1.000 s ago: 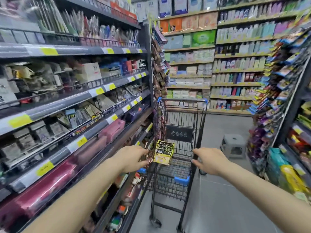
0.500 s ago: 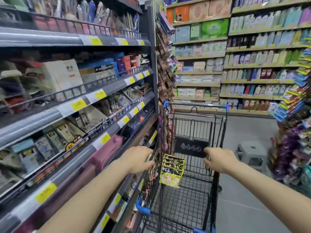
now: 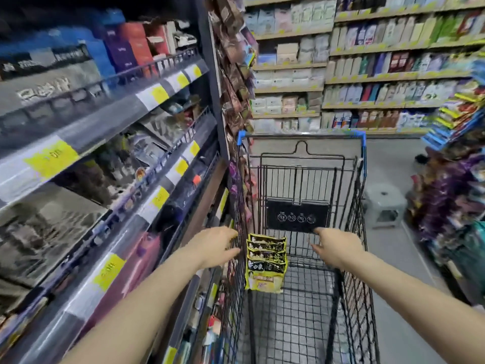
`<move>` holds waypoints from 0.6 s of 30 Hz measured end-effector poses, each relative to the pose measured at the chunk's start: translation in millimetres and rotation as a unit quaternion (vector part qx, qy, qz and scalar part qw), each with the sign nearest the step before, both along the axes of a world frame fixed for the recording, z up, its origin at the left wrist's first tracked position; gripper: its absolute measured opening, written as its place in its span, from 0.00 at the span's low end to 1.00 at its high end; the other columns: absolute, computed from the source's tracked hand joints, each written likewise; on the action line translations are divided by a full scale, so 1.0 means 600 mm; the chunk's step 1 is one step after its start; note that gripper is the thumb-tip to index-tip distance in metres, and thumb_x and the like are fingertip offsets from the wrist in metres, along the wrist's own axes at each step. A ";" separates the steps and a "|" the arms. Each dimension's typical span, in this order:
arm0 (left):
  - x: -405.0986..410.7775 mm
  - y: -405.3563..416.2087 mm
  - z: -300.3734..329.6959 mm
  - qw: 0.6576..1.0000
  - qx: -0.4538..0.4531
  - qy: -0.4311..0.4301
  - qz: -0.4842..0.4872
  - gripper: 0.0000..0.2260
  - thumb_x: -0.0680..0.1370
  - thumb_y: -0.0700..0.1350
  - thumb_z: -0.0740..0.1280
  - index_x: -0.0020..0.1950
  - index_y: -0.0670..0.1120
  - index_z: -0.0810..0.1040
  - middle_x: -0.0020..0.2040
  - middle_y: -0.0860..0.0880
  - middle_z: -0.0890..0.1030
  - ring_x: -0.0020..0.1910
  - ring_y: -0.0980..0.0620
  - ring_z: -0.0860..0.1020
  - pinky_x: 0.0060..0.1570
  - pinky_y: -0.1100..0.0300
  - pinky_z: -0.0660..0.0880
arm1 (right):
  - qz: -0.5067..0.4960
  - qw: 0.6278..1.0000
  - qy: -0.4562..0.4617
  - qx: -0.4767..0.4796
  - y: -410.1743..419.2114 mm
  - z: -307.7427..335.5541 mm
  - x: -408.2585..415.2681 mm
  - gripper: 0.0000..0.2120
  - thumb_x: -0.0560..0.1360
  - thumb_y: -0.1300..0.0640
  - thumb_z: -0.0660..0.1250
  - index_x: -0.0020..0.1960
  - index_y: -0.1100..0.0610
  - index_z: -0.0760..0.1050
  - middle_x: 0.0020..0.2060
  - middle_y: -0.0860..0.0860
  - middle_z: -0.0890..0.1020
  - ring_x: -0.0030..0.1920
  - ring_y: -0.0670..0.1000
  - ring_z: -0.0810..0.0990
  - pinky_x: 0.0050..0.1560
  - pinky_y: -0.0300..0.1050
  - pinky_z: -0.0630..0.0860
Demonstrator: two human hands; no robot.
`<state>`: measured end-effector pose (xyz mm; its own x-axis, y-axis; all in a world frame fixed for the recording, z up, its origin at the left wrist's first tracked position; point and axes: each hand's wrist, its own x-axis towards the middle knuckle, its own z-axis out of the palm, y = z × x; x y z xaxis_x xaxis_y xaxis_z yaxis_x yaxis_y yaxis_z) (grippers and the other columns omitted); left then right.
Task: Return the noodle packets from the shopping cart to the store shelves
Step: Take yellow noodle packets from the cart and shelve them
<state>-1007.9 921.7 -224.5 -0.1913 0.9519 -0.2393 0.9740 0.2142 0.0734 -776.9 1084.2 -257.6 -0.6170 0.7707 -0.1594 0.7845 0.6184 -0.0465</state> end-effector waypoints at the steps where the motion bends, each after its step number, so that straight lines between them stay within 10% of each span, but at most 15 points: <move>1: -0.011 0.016 -0.018 1.000 -0.007 -0.003 -0.007 0.25 0.79 0.56 0.58 0.73 0.46 0.64 0.72 0.46 0.69 0.69 0.48 0.68 0.67 0.52 0.66 | -0.010 1.000 0.001 -0.009 0.011 -0.018 -0.008 0.21 0.79 0.45 0.57 0.68 0.52 0.68 0.57 0.51 0.81 0.55 0.52 0.80 0.51 0.48 0.79; 18: -0.086 0.162 -0.359 0.991 -0.017 -0.018 -0.132 0.24 0.81 0.54 0.56 0.75 0.48 0.60 0.75 0.50 0.64 0.73 0.53 0.61 0.74 0.56 0.50 | -0.146 0.962 -0.067 -0.220 0.143 -0.449 -0.112 0.17 0.76 0.47 0.60 0.60 0.56 0.72 0.56 0.56 0.79 0.55 0.58 0.78 0.53 0.49 0.75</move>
